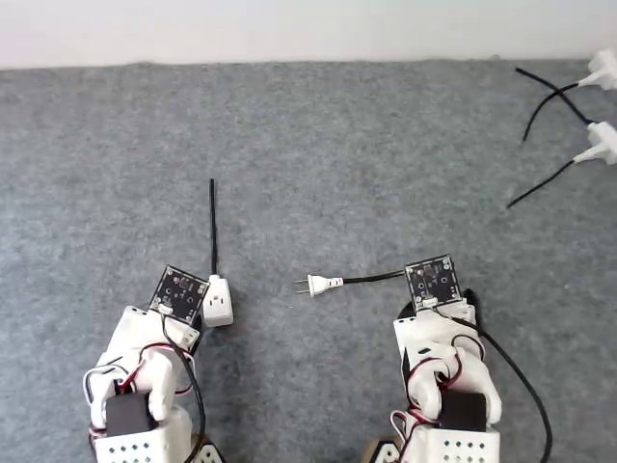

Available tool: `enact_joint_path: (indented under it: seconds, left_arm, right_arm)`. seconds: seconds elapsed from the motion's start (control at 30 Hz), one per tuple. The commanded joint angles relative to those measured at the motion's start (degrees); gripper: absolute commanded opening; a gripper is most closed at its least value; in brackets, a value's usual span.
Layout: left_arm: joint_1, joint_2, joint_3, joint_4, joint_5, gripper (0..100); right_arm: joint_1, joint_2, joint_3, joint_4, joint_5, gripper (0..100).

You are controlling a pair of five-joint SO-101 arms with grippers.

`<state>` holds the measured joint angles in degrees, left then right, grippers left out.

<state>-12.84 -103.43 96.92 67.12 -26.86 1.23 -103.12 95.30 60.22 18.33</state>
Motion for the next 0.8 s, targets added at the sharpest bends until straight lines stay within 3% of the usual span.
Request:
enact_joint_path:
  seconds: [0.0, 0.77]
  left_arm:
    - [-0.3, -0.9, -0.5, 0.1, -0.7, 23]
    - [-0.2, -0.9, -0.6, -0.1, -2.5, 36]
  right_arm:
    - [0.5, -0.4, 1.1, 0.7, 0.6, 30.5]
    - [0.8, -0.7, 1.1, 3.4, 1.1, 30.6]
